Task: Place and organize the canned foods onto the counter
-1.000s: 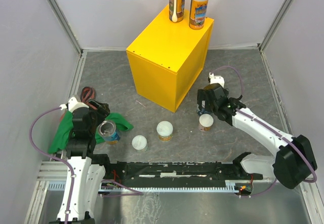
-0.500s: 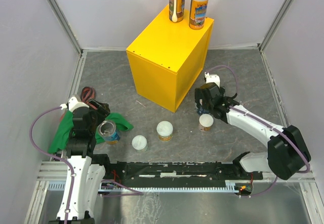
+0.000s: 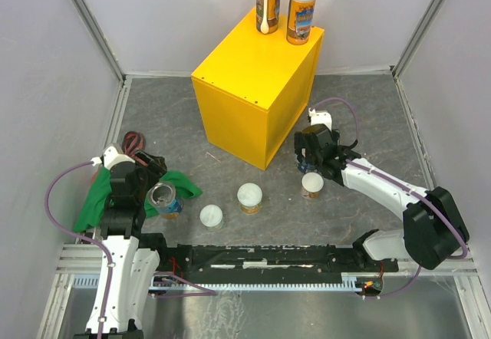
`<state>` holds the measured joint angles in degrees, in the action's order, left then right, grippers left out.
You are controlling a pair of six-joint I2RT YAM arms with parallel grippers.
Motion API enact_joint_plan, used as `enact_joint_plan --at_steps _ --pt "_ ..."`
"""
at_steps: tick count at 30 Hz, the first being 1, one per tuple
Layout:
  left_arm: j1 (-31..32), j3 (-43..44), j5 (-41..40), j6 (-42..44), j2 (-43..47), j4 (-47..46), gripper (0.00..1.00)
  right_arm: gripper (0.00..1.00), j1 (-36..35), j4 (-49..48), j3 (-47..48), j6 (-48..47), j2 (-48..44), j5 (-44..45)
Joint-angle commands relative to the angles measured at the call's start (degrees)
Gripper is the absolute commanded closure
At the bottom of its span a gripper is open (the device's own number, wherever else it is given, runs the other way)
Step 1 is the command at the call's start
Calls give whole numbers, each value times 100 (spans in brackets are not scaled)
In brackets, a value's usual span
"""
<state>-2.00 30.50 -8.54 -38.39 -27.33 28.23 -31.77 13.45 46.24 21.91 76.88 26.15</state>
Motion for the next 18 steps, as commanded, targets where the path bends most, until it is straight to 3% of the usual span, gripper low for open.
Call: enact_joint_plan --at_steps 1,5,18 --pt "15 107 -55 227 60 -173 26 77 14 -436 167 -218 -240 305" --pt "15 108 -60 227 69 -162 26 98 15 -388 305 -303 -351 325" --pt "15 117 -60 233 96 -147 26 99 15 -416 727 -712 -597 424"
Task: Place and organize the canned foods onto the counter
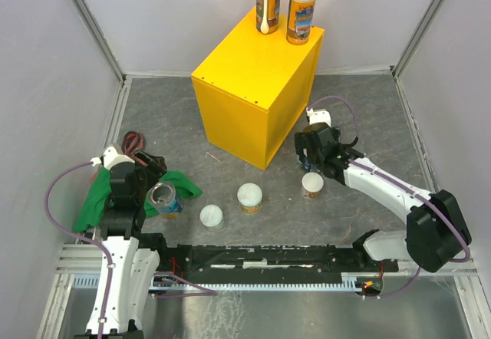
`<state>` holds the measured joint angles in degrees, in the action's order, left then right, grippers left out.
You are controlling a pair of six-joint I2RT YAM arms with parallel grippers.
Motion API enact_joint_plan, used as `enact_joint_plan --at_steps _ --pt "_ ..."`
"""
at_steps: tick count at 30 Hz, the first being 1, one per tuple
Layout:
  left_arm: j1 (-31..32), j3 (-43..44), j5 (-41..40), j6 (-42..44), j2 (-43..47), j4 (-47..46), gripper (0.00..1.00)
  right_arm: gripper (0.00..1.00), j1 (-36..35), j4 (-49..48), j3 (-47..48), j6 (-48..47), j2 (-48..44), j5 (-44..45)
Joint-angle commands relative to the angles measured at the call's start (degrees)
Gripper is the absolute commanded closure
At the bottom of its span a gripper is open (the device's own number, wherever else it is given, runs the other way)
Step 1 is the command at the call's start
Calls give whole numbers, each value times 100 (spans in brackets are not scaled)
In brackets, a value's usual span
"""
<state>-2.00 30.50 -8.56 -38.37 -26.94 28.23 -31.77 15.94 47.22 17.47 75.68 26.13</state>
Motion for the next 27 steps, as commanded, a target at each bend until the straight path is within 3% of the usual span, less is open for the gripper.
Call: enact_joint_plan --at_steps 1,13,27 --pt "15 112 -54 226 58 -144 26 99 14 -675 672 -297 -485 456" --pt "17 89 -54 260 66 -131 26 99 157 -517 1111 -510 -595 562" --pt "25 3 -58 269 102 -198 26 99 335 -155 2654 -989 -583 650"
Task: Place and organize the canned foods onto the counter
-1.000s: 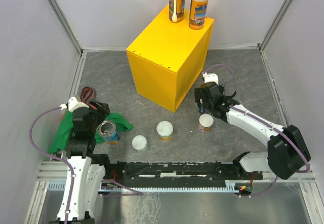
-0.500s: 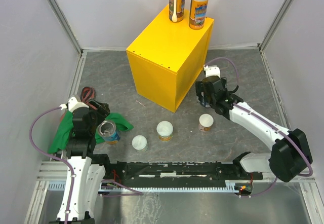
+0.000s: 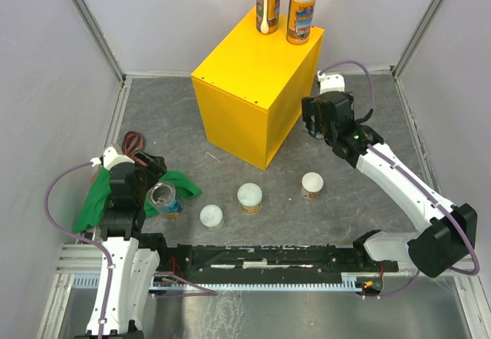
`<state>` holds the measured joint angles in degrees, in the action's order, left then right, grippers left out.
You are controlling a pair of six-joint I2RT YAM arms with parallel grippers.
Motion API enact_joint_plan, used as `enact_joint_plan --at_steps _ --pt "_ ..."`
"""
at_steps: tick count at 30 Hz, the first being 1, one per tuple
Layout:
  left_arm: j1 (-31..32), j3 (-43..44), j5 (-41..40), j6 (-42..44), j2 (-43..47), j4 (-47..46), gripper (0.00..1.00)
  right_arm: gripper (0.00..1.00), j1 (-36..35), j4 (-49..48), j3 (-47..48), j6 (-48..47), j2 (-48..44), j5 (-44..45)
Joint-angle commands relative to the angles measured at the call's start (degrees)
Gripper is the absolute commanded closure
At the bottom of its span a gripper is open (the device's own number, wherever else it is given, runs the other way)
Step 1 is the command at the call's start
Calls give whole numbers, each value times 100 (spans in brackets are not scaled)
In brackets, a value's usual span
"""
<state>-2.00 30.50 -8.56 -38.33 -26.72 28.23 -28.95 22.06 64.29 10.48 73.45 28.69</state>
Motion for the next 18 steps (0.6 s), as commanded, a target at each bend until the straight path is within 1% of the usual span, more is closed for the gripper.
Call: enact_joint_plan --at_steps 1,11,18 --pt "24 6 -66 265 82 -197 26 99 64 -755 1059 -319 -346 400" --pt "51 -31 -72 264 145 -224 26 99 141 -732 2533 -839 16 426" --pt "60 -47 -59 257 167 -234 26 99 168 -754 3492 -947 341 215"
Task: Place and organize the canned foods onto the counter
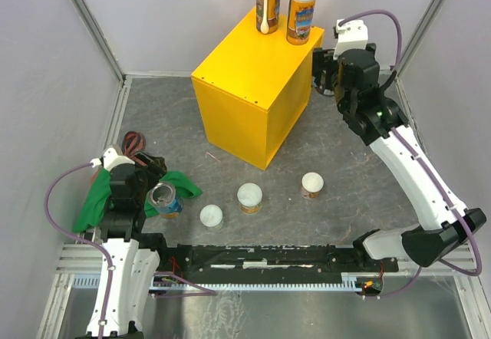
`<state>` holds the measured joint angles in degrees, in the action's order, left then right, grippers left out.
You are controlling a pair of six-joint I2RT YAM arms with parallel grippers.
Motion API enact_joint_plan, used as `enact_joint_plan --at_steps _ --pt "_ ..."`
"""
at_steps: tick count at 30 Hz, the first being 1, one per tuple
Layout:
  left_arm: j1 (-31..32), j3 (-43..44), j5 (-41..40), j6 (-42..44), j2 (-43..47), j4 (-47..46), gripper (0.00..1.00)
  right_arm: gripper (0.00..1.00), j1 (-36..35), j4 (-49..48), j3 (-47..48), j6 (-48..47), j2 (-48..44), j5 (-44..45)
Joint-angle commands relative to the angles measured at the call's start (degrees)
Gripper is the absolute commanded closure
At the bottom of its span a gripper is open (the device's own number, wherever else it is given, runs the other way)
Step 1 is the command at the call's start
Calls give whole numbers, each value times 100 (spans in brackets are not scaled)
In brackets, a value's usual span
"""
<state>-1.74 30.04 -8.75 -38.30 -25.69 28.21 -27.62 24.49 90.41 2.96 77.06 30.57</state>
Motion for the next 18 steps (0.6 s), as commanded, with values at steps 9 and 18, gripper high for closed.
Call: enact_joint_plan --at_steps 9,18 --pt "33 -12 -47 251 99 -238 26 99 34 -958 1855 -165 341 -420" --pt "33 -15 -56 244 125 -238 26 99 32 -797 2570 -36 682 -1029"
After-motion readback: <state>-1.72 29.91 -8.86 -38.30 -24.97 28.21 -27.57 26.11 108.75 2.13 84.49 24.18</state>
